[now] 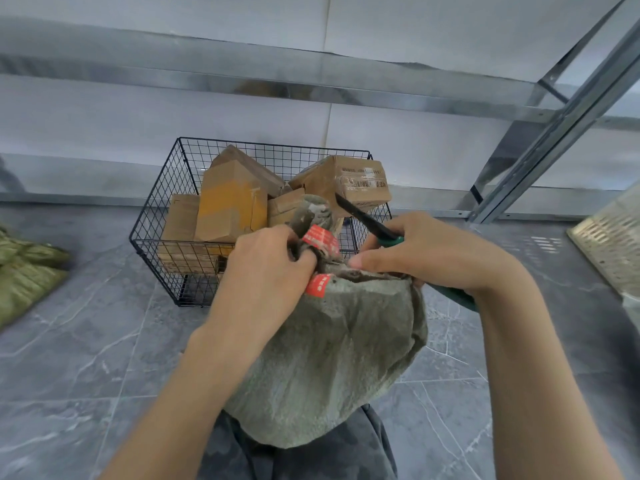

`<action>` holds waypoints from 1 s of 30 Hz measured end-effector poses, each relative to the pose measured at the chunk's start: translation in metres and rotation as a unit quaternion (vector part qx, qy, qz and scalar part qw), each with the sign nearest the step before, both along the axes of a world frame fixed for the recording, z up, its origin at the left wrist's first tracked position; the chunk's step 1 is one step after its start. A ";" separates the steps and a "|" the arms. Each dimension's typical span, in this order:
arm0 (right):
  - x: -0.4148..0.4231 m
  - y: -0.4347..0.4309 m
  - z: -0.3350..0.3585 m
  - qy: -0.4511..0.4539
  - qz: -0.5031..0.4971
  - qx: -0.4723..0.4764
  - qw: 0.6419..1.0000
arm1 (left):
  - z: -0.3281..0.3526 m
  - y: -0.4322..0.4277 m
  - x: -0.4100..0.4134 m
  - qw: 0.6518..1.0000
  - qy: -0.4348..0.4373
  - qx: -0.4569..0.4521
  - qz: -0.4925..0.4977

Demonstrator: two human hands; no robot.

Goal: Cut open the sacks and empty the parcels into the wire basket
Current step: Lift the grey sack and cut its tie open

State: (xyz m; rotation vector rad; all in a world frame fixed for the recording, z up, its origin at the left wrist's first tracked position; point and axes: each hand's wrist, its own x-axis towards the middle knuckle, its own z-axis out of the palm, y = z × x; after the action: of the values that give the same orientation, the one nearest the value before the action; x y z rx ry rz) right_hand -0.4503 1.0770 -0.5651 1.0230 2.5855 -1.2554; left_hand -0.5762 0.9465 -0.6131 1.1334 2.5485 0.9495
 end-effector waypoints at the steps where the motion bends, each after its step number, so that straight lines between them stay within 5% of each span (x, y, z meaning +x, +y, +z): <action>1: 0.001 0.000 0.000 -0.012 0.001 -0.002 1.000 | -0.001 -0.001 -0.001 1.000 0.003 0.021 0.007; 11: -0.019 -0.019 0.045 0.220 -0.105 0.061 0.968 | -0.005 0.001 -0.003 0.991 0.025 0.115 0.060; 23: -0.040 -0.039 -0.014 0.108 -0.053 0.132 0.984 | -0.009 0.001 -0.004 0.974 -0.023 0.190 0.122; 30: -0.048 -0.035 -0.016 0.076 -0.029 0.080 0.993 | -0.010 -0.003 -0.006 0.956 -0.007 0.266 0.125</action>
State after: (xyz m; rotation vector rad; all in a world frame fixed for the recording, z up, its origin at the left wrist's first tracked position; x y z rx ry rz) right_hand -0.4987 1.0419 -0.5806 1.0768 2.8312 -1.1995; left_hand -0.5819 0.9433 -0.6234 0.9114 2.5339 1.7777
